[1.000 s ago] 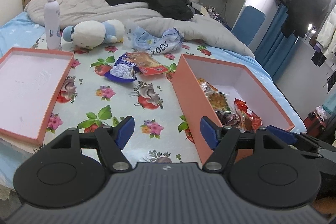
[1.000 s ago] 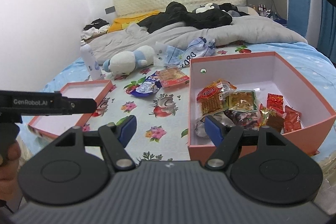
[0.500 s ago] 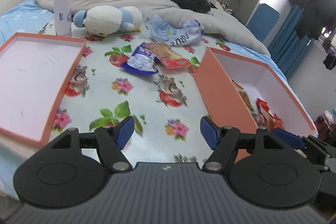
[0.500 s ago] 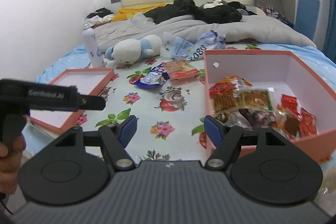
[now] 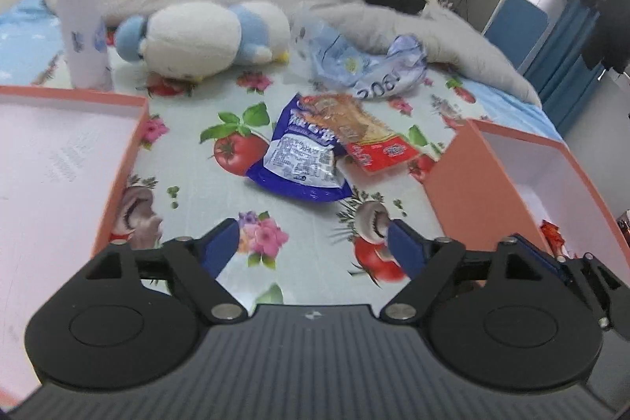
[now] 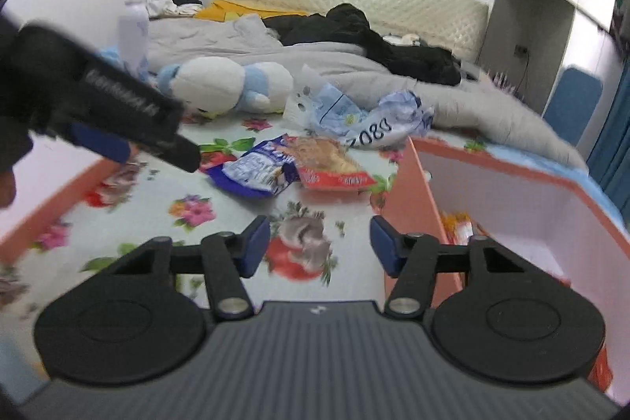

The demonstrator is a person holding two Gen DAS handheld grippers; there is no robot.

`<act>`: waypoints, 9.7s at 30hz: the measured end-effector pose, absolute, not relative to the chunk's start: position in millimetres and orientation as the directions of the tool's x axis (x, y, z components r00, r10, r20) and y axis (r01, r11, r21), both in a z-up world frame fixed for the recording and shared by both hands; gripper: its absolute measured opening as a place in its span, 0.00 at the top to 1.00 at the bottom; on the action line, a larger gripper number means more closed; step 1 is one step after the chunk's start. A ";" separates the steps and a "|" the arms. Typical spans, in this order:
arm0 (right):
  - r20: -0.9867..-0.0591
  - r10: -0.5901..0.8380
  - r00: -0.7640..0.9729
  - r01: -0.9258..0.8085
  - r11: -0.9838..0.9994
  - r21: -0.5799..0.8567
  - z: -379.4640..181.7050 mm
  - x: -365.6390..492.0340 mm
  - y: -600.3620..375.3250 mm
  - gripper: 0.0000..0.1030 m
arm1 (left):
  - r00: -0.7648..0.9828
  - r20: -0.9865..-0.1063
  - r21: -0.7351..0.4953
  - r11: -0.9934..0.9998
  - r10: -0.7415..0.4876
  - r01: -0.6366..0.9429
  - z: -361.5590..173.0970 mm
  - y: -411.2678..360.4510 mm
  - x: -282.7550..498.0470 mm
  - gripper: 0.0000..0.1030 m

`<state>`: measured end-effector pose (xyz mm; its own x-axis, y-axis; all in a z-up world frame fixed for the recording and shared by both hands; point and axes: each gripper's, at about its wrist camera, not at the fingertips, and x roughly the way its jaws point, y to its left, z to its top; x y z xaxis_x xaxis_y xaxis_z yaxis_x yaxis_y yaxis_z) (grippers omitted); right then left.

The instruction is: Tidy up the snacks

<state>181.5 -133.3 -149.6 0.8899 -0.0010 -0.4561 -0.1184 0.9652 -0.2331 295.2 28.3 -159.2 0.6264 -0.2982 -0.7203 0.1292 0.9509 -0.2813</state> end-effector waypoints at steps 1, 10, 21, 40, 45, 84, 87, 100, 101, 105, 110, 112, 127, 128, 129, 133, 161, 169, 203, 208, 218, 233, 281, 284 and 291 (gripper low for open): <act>-0.451 -0.013 0.892 -0.115 0.960 -0.257 -155.4 190.3 -127.6 0.46 | 0.621 -0.722 -0.287 0.949 -0.305 0.132 -163.5 28.6 305.3 0.16; -0.416 -0.132 0.900 -0.067 0.900 -0.431 -199.2 262.6 -104.4 0.56 | 0.581 -0.737 -0.293 0.937 -0.347 0.188 -201.9 12.6 389.4 0.15; -0.371 -0.165 0.914 -0.106 0.785 -0.611 -240.5 303.5 -78.5 0.65 | 0.556 -0.758 -0.228 0.937 -0.341 0.264 -222.2 -6.4 446.3 0.16; -0.428 -0.172 0.887 -0.142 0.781 -0.609 -231.6 317.2 -87.4 0.97 | 0.519 -0.787 -0.191 0.932 -0.333 0.309 -235.5 -6.5 433.6 0.48; -0.417 -0.189 0.889 -0.118 0.785 -0.608 -208.8 285.7 -89.2 0.97 | 0.547 -0.784 -0.185 0.952 -0.292 0.243 -223.1 8.0 393.6 0.49; -0.747 0.339 0.572 -0.274 0.937 0.215 -161.6 45.3 -162.2 0.87 | 0.575 -0.799 -0.193 0.981 -0.178 0.036 -202.8 31.6 124.6 0.49; -0.742 0.340 0.577 -0.252 0.939 0.234 -158.2 44.4 -166.9 0.51 | 0.584 -0.794 -0.190 0.981 -0.169 0.026 -207.3 36.9 121.7 0.49; -0.668 0.255 0.699 -0.157 0.966 0.205 -169.7 64.6 -164.9 0.29 | 0.577 -0.795 -0.212 0.977 -0.188 0.026 -220.8 46.0 120.0 0.49; -0.679 0.223 0.699 -0.146 0.975 0.170 -174.5 69.5 -161.2 0.29 | 0.576 -0.795 -0.216 0.976 -0.191 0.025 -221.1 46.7 120.1 0.49; -0.704 0.148 0.695 -0.135 0.988 0.075 -191.6 81.5 -152.4 0.29 | 0.575 -0.794 -0.222 0.975 -0.196 0.025 -222.7 49.5 120.3 0.49; -0.703 0.077 0.707 -0.124 0.992 -0.016 -204.7 93.6 -146.7 0.29 | 0.575 -0.795 -0.215 0.976 -0.192 0.029 -223.8 49.2 119.9 0.49; -0.700 0.043 0.713 -0.122 0.991 -0.063 -208.4 97.8 -144.6 0.29 | 0.574 -0.796 -0.215 0.976 -0.192 0.029 -223.4 48.4 120.0 0.49; -0.724 0.136 0.676 -0.166 0.986 0.029 -217.4 104.4 -156.9 0.35 | 0.569 -0.801 -0.197 0.979 -0.185 0.041 -223.2 44.5 120.6 0.49; -0.723 0.139 0.676 -0.176 0.984 0.025 -216.9 103.6 -155.2 0.39 | 0.568 -0.802 -0.199 0.979 -0.187 0.042 -223.0 44.3 120.9 0.49; -0.723 0.144 0.675 -0.184 0.983 0.025 -216.0 103.0 -153.6 0.42 | 0.566 -0.802 -0.205 0.978 -0.192 0.041 -222.8 44.3 120.7 0.49; -0.727 0.160 0.668 -0.199 0.979 0.032 -212.7 102.9 -150.4 0.57 | 0.566 -0.800 -0.218 0.975 -0.197 0.031 -219.4 44.5 119.6 0.49; -0.569 0.204 0.797 -0.129 0.977 0.169 -82.7 22.9 -192.2 0.75 | 0.691 -0.661 -0.300 0.947 -0.293 0.115 -91.1 18.0 68.9 0.49; -0.532 0.137 0.835 -0.064 0.986 0.153 -62.5 5.4 -220.7 0.75 | 0.693 -0.624 -0.303 0.929 -0.361 0.211 -74.7 -22.5 65.4 0.49; -0.519 -0.050 0.853 0.142 0.980 0.139 -74.4 92.0 -353.6 0.74 | 0.578 -0.641 -0.303 0.858 -0.506 0.415 -76.1 -206.6 201.6 0.49; -0.552 -0.038 0.833 0.157 0.973 0.170 -87.9 118.0 -372.0 0.72 | 0.557 -0.672 -0.296 0.867 -0.487 0.401 -90.5 -222.5 231.6 0.49; -0.622 -0.018 0.783 0.182 0.963 0.201 -126.2 167.6 -397.4 0.68 | 0.506 -0.742 -0.254 0.883 -0.440 0.394 -129.5 -254.9 276.6 0.49; -0.599 -0.019 0.801 0.186 0.958 0.218 -99.7 159.5 -402.2 0.45 | 0.575 -0.699 -0.249 0.898 -0.425 0.362 -87.0 -235.4 262.0 0.28; -0.446 -0.030 0.894 0.138 0.967 0.212 -23.0 -53.1 -317.2 0.45 | 0.725 -0.546 -0.175 0.904 -0.420 0.391 1.3 -118.1 6.4 0.28; -0.467 -0.039 0.884 0.148 0.969 0.198 -31.1 -51.4 -316.9 0.45 | 0.718 -0.561 -0.178 0.907 -0.412 0.382 -8.7 -116.9 12.9 0.27; -0.472 -0.032 0.881 0.144 0.969 0.202 -42.5 -45.7 -317.1 0.45 | 0.727 -0.551 -0.191 0.909 -0.411 0.370 -19.2 -114.2 23.6 0.27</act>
<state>-45.7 -317.1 -42.5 0.8810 -0.0323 -0.4720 0.1436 0.9689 0.2017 23.6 -114.2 -19.2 0.7267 -0.4108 -0.5506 0.3696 0.9094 -0.1907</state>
